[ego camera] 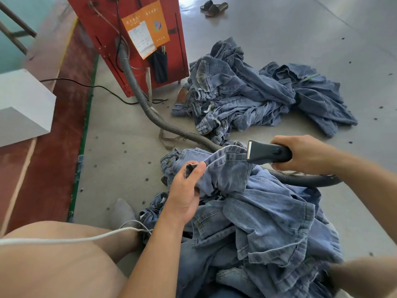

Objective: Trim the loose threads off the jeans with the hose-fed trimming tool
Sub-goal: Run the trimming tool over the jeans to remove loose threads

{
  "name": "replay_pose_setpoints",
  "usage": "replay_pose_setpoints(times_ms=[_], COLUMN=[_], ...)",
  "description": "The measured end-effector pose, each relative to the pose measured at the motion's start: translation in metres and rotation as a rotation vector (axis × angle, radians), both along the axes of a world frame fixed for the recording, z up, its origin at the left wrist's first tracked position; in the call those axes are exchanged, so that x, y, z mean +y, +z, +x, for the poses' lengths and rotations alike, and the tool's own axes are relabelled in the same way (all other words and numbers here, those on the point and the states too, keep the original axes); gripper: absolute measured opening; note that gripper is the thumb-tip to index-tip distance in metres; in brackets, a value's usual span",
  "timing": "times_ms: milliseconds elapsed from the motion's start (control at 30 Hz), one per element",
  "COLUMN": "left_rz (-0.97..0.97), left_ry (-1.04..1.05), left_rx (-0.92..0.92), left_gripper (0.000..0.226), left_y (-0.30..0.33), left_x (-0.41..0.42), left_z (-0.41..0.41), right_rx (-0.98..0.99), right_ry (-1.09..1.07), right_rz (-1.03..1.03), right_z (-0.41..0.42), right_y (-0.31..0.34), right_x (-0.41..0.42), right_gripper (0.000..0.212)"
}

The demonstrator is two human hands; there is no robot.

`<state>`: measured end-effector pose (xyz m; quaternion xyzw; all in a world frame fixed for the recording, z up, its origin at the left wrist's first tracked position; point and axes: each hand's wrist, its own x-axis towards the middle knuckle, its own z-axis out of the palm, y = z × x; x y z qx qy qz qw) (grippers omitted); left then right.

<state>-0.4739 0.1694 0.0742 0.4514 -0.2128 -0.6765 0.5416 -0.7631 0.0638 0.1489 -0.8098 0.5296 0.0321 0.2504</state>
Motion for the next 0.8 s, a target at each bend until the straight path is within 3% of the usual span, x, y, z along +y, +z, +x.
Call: replay_pose_setpoints(times_ms=[200, 267, 333, 467, 533, 633, 800], left_rz=[0.101, 0.085, 0.113, 0.265, 0.235, 0.083, 0.130], left_ry=[-0.251, -0.347, -0.325, -0.122, -0.145, -0.162, -0.103], left_rx=[-0.214, -0.284, -0.214, 0.043, 0.033, -0.223, 0.009], left_gripper=[0.043, 0.035, 0.025, 0.035, 0.044, 0.042, 0.039], left_y=[0.005, 0.003, 0.004, 0.002, 0.006, 0.007, 0.016], left_x=[0.002, -0.001, -0.004, -0.007, -0.007, -0.008, -0.014], left_z=[-0.013, -0.016, -0.017, -0.013, -0.013, -0.015, -0.019], right_rx=[0.026, -0.008, -0.046, -0.084, -0.086, -0.096, -0.155], right_ry=[0.112, 0.128, 0.121, 0.082, 0.043, 0.011, 0.028], right_rz=[0.024, 0.008, 0.000, -0.013, -0.011, -0.025, -0.073], right_z=[0.035, 0.041, 0.040, 0.033, 0.030, 0.026, 0.026], right_y=[-0.013, -0.009, -0.004, 0.002, 0.003, 0.005, 0.023], right_x=[0.012, 0.013, 0.013, 0.012, 0.011, 0.009, 0.012], right_gripper=[0.022, 0.025, 0.025, 0.028, 0.029, 0.028, 0.028])
